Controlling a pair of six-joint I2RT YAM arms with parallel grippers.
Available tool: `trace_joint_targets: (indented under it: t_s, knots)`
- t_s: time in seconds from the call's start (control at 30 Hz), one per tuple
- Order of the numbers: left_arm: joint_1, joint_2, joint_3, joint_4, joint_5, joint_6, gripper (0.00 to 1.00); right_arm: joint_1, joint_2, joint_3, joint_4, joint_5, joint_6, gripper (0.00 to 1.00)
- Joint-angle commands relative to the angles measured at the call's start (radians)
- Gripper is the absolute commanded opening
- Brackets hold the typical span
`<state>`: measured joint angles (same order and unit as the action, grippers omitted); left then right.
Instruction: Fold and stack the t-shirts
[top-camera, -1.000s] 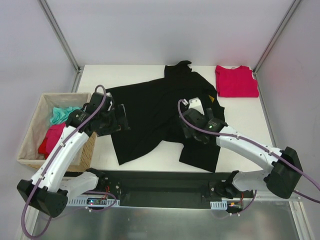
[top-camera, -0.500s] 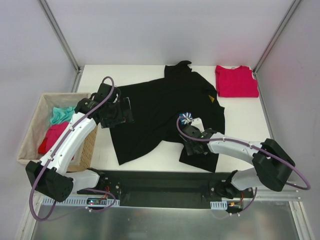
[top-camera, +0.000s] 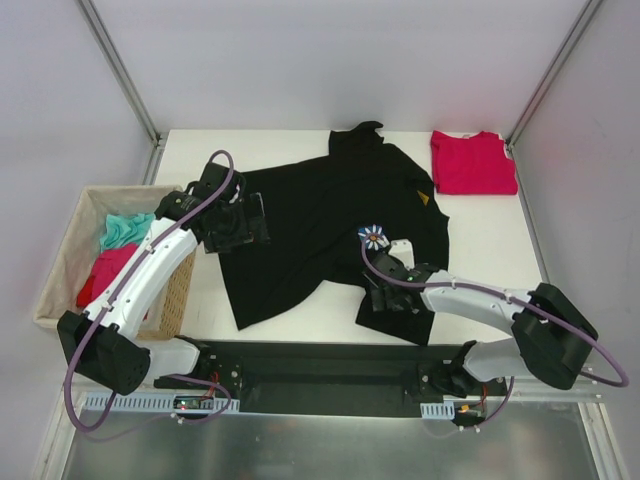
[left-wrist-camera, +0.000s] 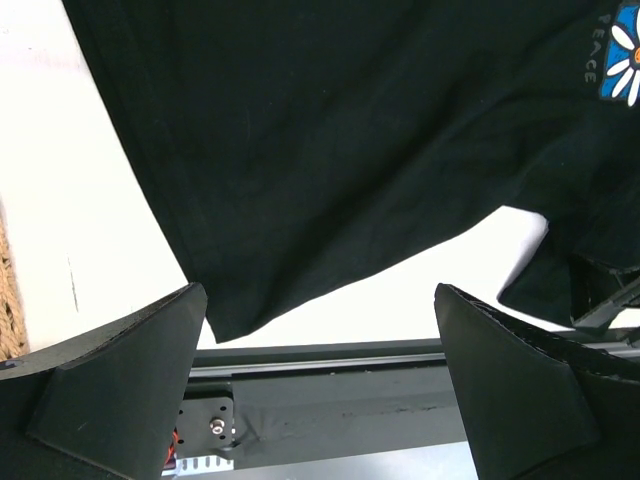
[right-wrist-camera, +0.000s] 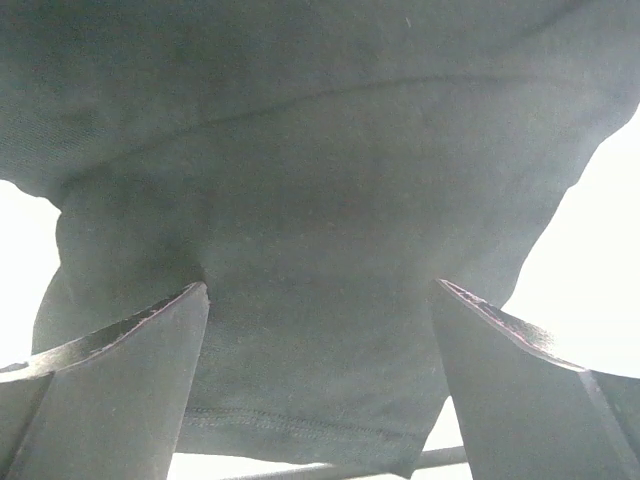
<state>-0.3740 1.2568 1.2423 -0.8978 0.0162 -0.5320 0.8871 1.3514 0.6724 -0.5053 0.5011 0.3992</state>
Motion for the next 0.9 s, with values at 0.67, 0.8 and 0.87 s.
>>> trace_joint_targets:
  t_s: [0.67,0.8,0.87]
  knots:
    - [-0.009,0.041,0.019,0.043,0.050,-0.003,0.99,-0.010,-0.339,0.110,-0.319,0.161,0.077,0.97]
    - [-0.009,0.026,0.003,0.051,0.060,-0.008,0.99,-0.111,-0.285,0.103,-0.062,0.083,-0.051,0.97]
    - [-0.009,0.016,-0.007,0.053,0.056,-0.006,0.99,-0.233,-0.291,0.081,0.031,-0.022,-0.094,0.97]
